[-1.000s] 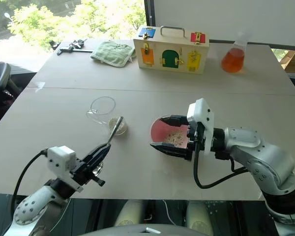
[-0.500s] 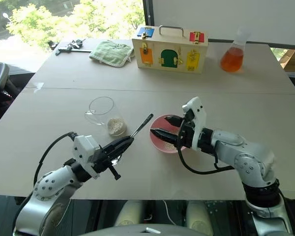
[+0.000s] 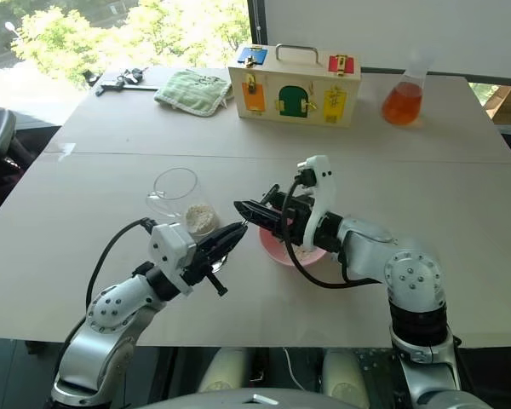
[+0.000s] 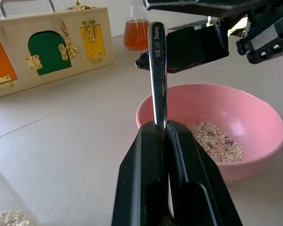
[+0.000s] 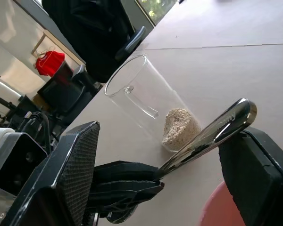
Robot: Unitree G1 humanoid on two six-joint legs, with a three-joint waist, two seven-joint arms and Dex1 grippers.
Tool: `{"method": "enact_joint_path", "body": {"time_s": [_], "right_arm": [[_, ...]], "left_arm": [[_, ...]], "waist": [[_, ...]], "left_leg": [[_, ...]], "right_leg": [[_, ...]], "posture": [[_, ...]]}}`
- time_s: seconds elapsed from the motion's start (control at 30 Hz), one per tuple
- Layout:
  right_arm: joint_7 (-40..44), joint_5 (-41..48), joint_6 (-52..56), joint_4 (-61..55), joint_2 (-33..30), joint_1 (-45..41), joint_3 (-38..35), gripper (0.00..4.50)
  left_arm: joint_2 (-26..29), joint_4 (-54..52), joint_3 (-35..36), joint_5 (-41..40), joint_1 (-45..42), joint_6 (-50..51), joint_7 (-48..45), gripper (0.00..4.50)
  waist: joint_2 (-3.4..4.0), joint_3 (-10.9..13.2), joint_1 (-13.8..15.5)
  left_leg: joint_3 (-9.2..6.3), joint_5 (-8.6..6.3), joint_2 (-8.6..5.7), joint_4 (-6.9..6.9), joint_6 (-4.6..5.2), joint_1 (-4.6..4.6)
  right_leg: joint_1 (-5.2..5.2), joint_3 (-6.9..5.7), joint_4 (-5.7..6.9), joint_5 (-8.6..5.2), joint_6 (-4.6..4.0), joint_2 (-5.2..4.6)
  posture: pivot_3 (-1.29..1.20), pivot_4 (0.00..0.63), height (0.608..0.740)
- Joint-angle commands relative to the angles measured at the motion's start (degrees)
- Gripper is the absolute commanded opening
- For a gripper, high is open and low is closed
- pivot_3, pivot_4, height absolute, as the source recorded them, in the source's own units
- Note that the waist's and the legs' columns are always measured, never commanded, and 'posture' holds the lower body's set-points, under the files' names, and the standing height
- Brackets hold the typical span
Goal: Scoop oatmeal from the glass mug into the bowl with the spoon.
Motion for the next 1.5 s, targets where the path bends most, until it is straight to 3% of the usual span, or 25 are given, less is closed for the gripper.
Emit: {"method": "enact_joint_path", "body": {"time_s": [0.03, 0.1, 0.13, 0.17, 0.23, 0.6, 0.7, 0.83, 0.97, 1.27, 1.37, 1.5], "right_arm": [[-1.9, 2.8, -0.9, -0.6, 0.4, -1.8, -1.3, 2.64], [-2.8, 3.0, -1.3, -0.2, 0.3, -2.1, -1.5, 2.00], [-3.0, 3.1, -1.4, -0.1, 0.3, -2.3, -1.6, 1.32], [-3.2, 3.2, -1.5, 0.1, 0.3, -2.5, -1.6, 1.06], [-3.7, 3.5, -1.8, 0.4, 0.5, -2.7, -1.4, 0.04], [-5.4, 5.0, -2.5, 0.7, 0.5, -2.7, -1.0, 0.04], [-5.9, 5.5, -2.6, 0.9, 0.4, -2.7, -1.1, 0.00], [-7.2, 6.6, -2.9, 0.9, -0.3, -2.2, -2.2, 0.00], [-9.3, 10.7, -3.1, 0.8, -3.1, -1.3, -4.8, 0.00], [-13.5, 19.0, -6.0, 2.3, -4.4, -1.3, -4.6, 0.00], [-13.7, 21.1, -7.1, 3.6, -5.2, -2.7, -4.9, 0.00], [-13.7, 23.2, -8.6, 4.2, -5.5, -3.8, -4.5, 0.00]], "left_arm": [[-0.3, -0.4, -0.7, 0.5, -0.3, -1.8, 0.3, 0.00], [-0.4, -0.5, -1.0, 0.6, -0.1, -1.9, 0.5, 0.00], [-0.4, -0.7, -1.2, 0.7, 0.1, -2.0, 0.5, 0.00], [-0.4, -0.9, -1.4, 0.7, 0.2, -1.8, 0.7, 0.00], [-0.5, -1.4, -2.0, 0.9, 0.4, -1.6, 1.0, 0.00], [0.3, -2.3, -2.4, 0.5, 0.5, -1.2, 1.3, 0.00], [0.9, -2.8, -1.9, -0.4, 1.0, -1.6, 0.6, 0.98], [2.0, -4.9, -2.0, 6.9, 4.2, -5.2, 3.6, 2.81], [-0.1, -8.1, 5.9, 13.2, 13.4, -12.9, 10.0, 4.48], [-10.6, -6.1, 18.0, 28.4, 27.3, -27.6, 25.7, 4.48], [-14.6, -6.6, 20.9, 27.0, 28.4, -25.8, 28.7, 4.48], [-17.6, -2.9, 25.3, 19.4, 23.7, -15.1, 30.1, 4.48]], "waist": [[0.00, 0.0, 0.0], [0.00, 0.0, 0.0], [0.00, 0.0, -0.1], [0.00, 0.0, -0.1], [0.04, 0.0, -0.1], [0.04, 0.0, -0.5], [0.04, 0.0, -0.7], [0.05, 0.0, -1.1], [0.04, 0.0, -1.4], [0.08, 0.1, -1.3], [0.06, 0.1, -1.2], [0.07, 0.1, -1.2]], "left_leg": [[0.00, 0.00, 0.00, 0.00, 0.00, 0.00], [0.00, 0.00, 0.00, 0.00, 0.00, 0.00], [0.00, 0.00, 0.00, 0.00, 0.00, 0.00], [0.01, 0.00, 0.00, 0.00, 0.00, 0.00], [0.01, 0.00, 0.00, 0.00, 0.00, 0.00], [0.01, 0.00, 0.02, 0.00, 0.00, 0.00], [0.01, 0.00, 0.02, 0.00, 0.00, 0.00], [0.02, 0.00, 0.02, -0.02, 0.00, -0.01], [0.04, -0.01, 0.04, -0.03, 0.01, -0.04], [0.09, -0.05, 0.09, -0.09, 0.06, -0.05], [0.09, -0.05, 0.09, -0.08, 0.07, -0.09], [0.05, -0.05, 0.11, -0.08, 0.07, -0.09]], "right_leg": [[0.00, 0.00, 0.00, 0.00, 0.00, 0.00], [0.00, 0.00, 0.00, 0.00, 0.00, 0.00], [0.00, 0.00, 0.00, 0.00, 0.00, 0.00], [0.00, 0.00, 0.00, 0.00, 0.00, 0.00], [0.00, 0.00, 0.00, 0.00, 0.00, 0.00], [-0.01, 0.00, 0.00, 0.00, 0.00, 0.01], [-0.01, 0.01, 0.00, 0.00, 0.00, 0.01], [-0.01, 0.02, -0.01, 0.00, 0.00, 0.00], [-0.03, 0.06, -0.05, 0.00, 0.00, -0.04], [-0.05, 0.30, -0.14, -0.01, 0.00, -0.08], [-0.08, 0.26, -0.16, -0.01, 0.00, -0.08], [-0.09, 0.23, -0.13, -0.01, 0.02, -0.04]], "posture": [[0.00, 0.150, 0.740], [0.00, 0.150, 0.740], [0.00, 0.150, 0.740], [0.00, 0.150, 0.740], [0.00, 0.150, 0.740], [0.00, 0.150, 0.740], [0.00, 0.150, 0.740], [0.00, 0.150, 0.740], [0.00, 0.150, 0.740], [0.00, 0.150, 0.740], [0.00, 0.150, 0.740], [0.00, 0.150, 0.740]]}}
